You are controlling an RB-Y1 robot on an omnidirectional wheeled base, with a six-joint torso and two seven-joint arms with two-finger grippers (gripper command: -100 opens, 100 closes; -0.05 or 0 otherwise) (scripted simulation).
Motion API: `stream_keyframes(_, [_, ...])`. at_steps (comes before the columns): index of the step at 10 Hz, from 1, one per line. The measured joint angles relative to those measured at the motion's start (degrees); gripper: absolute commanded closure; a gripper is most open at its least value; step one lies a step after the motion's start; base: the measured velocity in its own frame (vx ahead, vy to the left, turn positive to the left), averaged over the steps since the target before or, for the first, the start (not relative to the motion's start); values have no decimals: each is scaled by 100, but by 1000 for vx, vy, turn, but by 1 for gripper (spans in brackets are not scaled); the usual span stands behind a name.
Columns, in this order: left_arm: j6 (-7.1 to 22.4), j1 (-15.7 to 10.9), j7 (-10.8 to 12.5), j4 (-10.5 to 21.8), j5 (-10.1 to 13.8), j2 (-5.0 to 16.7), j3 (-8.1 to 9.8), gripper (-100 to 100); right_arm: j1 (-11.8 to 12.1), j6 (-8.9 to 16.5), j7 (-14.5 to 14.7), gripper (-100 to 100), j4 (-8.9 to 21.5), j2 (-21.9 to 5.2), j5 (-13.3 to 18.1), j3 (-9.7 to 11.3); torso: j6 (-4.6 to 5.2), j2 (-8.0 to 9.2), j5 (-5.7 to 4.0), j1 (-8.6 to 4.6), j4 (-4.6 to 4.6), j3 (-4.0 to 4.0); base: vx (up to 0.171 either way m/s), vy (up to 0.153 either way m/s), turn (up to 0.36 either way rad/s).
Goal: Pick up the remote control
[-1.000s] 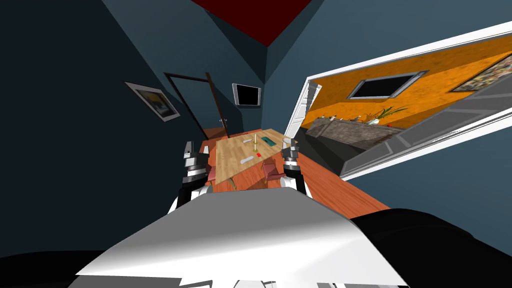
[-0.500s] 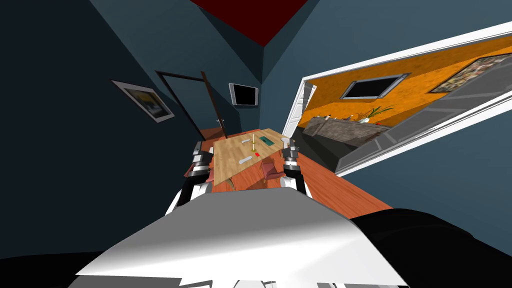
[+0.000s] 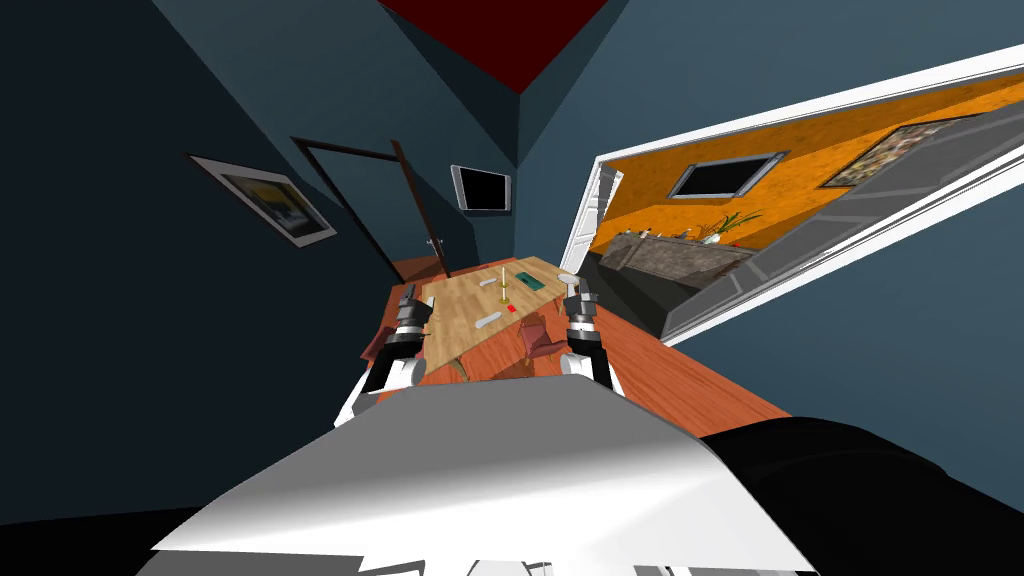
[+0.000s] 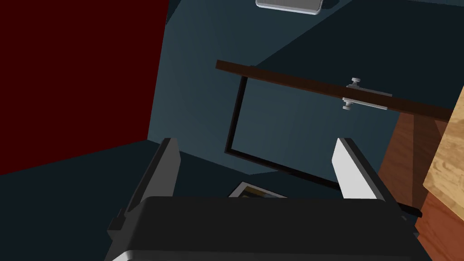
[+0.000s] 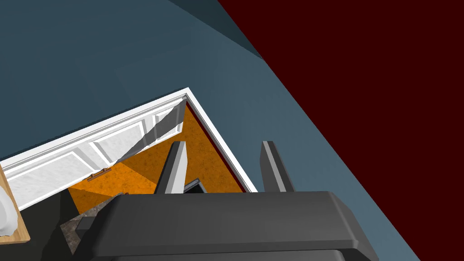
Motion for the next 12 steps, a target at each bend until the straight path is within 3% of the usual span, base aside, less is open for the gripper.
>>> stream_keyframes(12, [1899,-1172,292,1133,840,508,129,-100,0,0,0,0,0,0,0,0,-2,-1,-1,-2,0,-1,-8,-2,-80])
